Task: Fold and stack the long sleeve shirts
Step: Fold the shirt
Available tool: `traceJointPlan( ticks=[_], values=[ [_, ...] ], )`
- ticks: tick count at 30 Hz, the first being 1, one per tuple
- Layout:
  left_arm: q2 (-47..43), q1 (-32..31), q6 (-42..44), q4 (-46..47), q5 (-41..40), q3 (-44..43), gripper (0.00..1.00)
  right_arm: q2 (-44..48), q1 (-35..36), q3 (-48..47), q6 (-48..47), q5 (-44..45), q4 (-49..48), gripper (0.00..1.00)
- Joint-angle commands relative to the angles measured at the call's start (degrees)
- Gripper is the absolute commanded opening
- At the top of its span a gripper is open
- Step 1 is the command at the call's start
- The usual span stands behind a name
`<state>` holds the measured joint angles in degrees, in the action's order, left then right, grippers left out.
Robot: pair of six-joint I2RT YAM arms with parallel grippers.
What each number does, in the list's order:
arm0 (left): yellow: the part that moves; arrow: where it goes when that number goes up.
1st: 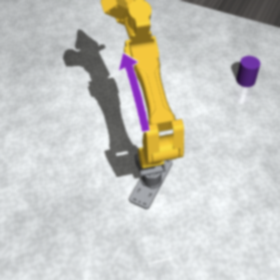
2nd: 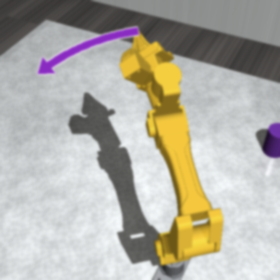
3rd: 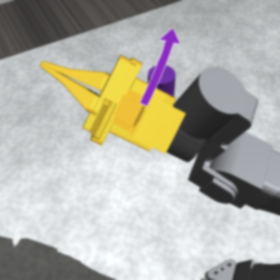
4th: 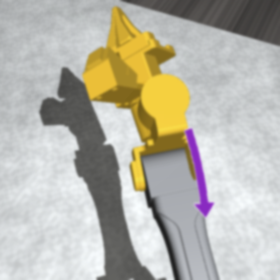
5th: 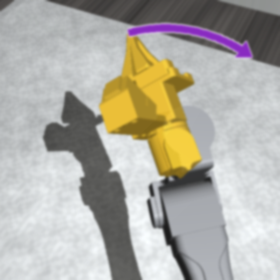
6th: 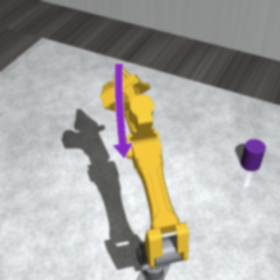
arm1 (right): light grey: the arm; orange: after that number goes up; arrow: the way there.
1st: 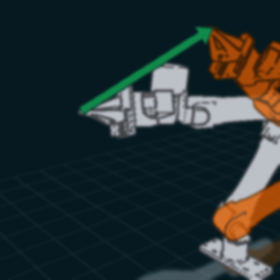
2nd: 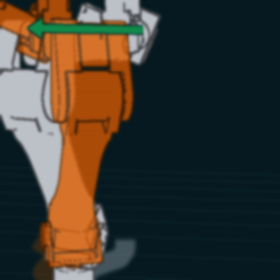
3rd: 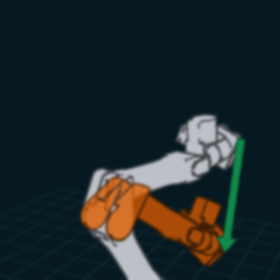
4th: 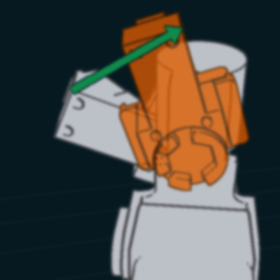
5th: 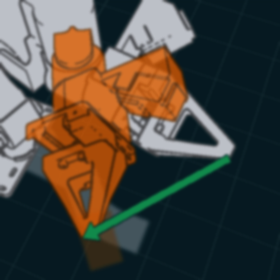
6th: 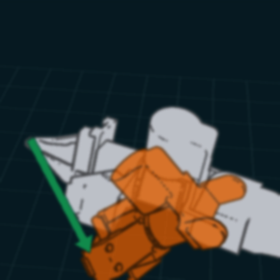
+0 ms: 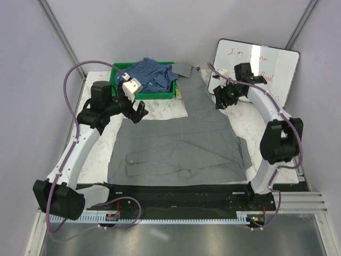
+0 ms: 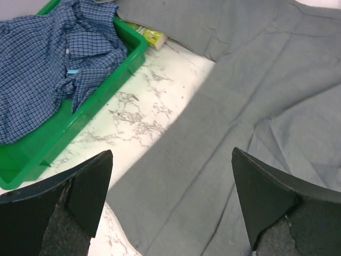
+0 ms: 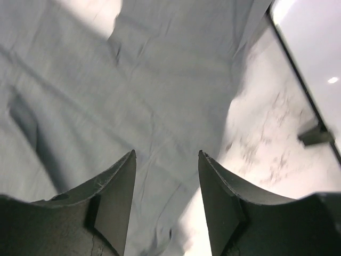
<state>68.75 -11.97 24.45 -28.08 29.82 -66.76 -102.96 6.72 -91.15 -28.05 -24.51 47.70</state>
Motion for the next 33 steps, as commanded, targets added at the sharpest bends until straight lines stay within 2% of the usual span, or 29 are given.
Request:
traceJointPlan(
  ticks=[1,3,7,14,18,23,26,31,32,33],
  values=[
    [8.0,0.2,-2.1,4.1,-6.3,-3.8,0.99,-11.4,0.3,-10.6,7.7,-2.7,-7.4,0.57],
    [11.9,1.1,-1.0,1.5,-6.2,-5.7,0.97,-15.5,0.3,-13.0,8.2,-1.7,-8.3,0.55],
    [15.1,3.7,1.4,2.1,-6.1,-4.4,0.93,-19.0,0.3,-14.1,10.5,0.5,-14.0,0.54],
    [22.1,6.3,2.7,2.5,-7.3,-5.3,0.90,-24.7,0.5,-16.4,10.9,3.2,-17.0,0.50],
    [27.7,9.1,7.4,-2.6,-2.2,-9.2,0.88,-26.9,0.5,-17.2,10.8,3.8,-17.7,0.50],
    [31.9,10.3,10.4,-3.2,-2.1,-11.1,0.87,-28.0,0.7,-17.7,10.5,4.1,-18.4,0.50],
    [34.8,10.3,11.7,-3.2,-2.7,-12.2,0.87,-28.4,0.7,-17.6,10.3,3.9,-19.0,0.41],
    [38.9,10.4,17.5,-5.4,-3.0,-14.8,0.84,-28.6,0.6,-18.1,10.2,3.2,-18.7,0.11],
    [39.6,10.4,18.4,-5.9,-2.9,-15.3,0.80,-28.4,0.7,-18.1,10.1,3.2,-18.5,0.00],
    [40.7,10.4,20.3,-7.9,-3.0,-16.0,0.78,-28.2,0.7,-17.9,9.9,2.6,-18.3,0.00]
  ],
)
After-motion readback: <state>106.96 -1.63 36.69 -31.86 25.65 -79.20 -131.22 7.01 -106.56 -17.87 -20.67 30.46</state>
